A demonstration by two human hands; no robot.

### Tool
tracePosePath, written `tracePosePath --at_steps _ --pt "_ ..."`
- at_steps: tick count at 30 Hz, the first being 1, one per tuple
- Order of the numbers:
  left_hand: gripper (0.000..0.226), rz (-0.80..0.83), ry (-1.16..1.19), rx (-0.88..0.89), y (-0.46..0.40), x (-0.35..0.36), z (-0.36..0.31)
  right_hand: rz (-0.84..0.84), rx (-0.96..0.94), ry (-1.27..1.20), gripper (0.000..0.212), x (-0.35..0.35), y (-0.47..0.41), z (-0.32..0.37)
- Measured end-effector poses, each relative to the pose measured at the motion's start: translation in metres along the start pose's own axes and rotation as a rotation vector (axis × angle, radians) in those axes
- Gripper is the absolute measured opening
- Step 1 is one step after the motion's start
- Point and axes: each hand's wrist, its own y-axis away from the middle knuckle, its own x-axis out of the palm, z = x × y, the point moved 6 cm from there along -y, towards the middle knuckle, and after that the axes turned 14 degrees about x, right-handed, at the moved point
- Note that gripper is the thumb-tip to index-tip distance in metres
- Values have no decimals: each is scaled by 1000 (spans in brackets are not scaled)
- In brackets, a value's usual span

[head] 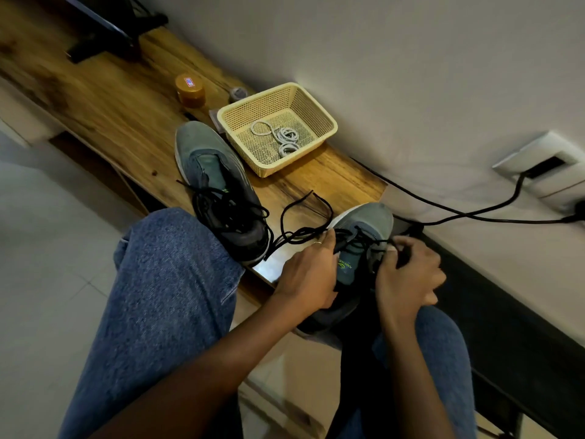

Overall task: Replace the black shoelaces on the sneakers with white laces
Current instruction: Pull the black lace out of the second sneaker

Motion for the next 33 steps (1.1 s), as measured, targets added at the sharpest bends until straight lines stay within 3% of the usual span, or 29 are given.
tracePosePath --at_steps 2,5,8,12,16,19,24,27,30,33 --pt "59 1 -10 -7 -1 0 1 39 -181 151 29 8 8 13" --pt "53 -4 4 -10 -2 0 0 76 -372 358 26 21 16 23" --pt "54 5 -10 -16 -1 2 -1 117 -356 456 22 31 16 20" --pt "57 -16 -20 -6 -1 2 0 15 -369 334 10 24 14 20" --pt "56 -50 -5 -2 0 0 2 -144 -133 54 10 -9 0 10" --pt "54 -53 -8 1 -1 1 2 -141 -56 18 5 -19 -4 7" --pt "54 -51 -26 -3 -2 1 1 20 -234 204 30 -1 3 21" --pt "61 -39 -31 -5 -2 3 2 74 -374 385 24 17 13 27" --pt "60 -40 -37 -9 -3 3 2 115 -400 458 18 30 14 22" --pt "52 -66 -31 17 -2 0 -2 9 -443 397 11 22 12 23"
